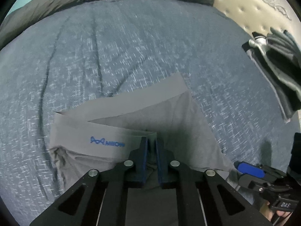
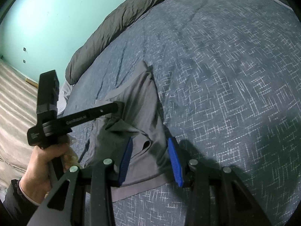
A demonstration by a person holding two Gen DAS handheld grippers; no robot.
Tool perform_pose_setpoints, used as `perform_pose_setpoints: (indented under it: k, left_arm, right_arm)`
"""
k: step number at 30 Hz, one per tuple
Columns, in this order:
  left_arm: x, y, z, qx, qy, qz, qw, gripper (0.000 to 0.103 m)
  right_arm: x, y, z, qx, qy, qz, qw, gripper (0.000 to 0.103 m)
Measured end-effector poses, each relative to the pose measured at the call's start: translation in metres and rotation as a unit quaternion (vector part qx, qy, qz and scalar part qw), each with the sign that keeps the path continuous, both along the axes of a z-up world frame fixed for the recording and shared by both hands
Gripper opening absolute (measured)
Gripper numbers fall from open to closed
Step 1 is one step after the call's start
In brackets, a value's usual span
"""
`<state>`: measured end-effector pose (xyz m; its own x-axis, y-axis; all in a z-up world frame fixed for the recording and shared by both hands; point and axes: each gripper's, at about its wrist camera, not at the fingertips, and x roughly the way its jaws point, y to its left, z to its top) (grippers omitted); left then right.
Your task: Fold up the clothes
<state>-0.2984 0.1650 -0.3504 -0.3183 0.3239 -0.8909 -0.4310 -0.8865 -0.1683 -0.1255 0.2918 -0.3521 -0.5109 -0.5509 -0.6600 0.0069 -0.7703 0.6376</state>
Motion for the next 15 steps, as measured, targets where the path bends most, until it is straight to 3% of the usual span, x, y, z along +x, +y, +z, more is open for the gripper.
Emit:
perform_pose_setpoints:
  k: [15]
  left_arm:
    - [-0.015, -0.032, 0.039, 0.06, 0.015, 0.036, 0.9974, 0.005]
  right_arm:
    - [-0.01, -0.009, 0.001, -0.011, 0.014, -0.008, 1.0, 0.041]
